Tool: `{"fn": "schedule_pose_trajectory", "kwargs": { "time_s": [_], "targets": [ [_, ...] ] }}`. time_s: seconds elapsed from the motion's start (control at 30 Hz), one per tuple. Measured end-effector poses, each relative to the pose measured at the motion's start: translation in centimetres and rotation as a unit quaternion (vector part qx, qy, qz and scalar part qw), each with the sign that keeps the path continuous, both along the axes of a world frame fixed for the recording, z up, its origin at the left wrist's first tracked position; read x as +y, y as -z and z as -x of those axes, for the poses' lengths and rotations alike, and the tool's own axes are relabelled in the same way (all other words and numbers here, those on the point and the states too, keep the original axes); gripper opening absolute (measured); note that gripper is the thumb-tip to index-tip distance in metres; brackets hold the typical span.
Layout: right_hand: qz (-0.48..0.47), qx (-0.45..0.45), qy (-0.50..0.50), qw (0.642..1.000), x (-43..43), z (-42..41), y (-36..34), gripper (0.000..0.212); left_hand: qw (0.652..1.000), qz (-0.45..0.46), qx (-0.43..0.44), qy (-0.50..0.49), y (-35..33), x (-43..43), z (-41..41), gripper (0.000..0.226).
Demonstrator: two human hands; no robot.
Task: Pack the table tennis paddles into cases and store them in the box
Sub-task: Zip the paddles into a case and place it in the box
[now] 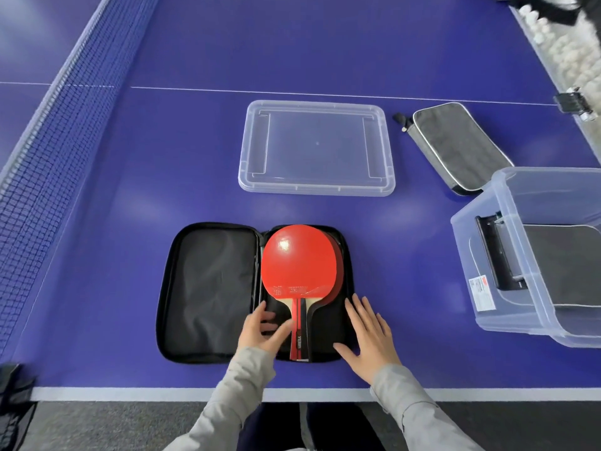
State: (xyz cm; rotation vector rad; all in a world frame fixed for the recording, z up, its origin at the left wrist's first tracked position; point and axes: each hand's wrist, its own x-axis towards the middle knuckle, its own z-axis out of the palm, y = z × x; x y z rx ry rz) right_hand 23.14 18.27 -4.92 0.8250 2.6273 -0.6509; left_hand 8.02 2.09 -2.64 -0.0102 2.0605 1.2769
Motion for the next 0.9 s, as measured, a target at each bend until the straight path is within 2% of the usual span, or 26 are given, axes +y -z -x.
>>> {"fn": "schedule_pose_trajectory", "kwargs": {
  "time_s": [0.1,0.2,0.33,0.53,0.9],
  "targets": [
    [0.046,0.094,0.079,0.991,0.0,1.2,-1.4,0.077,0.999,-0.035,-0.015,-0.038,-0.3,0.6,2.7,0.073],
    [0.125,0.192,0.209,0.951,0.8,3.9,-2.9,0.07,0.997,-0.065,-0.005,-0.045,-0.6,2.1,5.1,0.074],
    [0.24,0.191,0.296,0.905,2.1,7.8,-3.7,0.065,0.999,-0.046,0.014,-0.012,-0.8,3.8,6.7,0.075],
    [0.239,0.158,0.324,0.902,2.2,9.2,-3.3,0.065,0.997,-0.038,0.043,0.043,-0.9,4.7,6.1,0.078],
    [0.244,0.161,0.314,0.903,2.1,9.2,-3.6,0.073,0.998,-0.033,0.037,0.043,-0.5,5.1,5.0,0.085]
  ]
}}
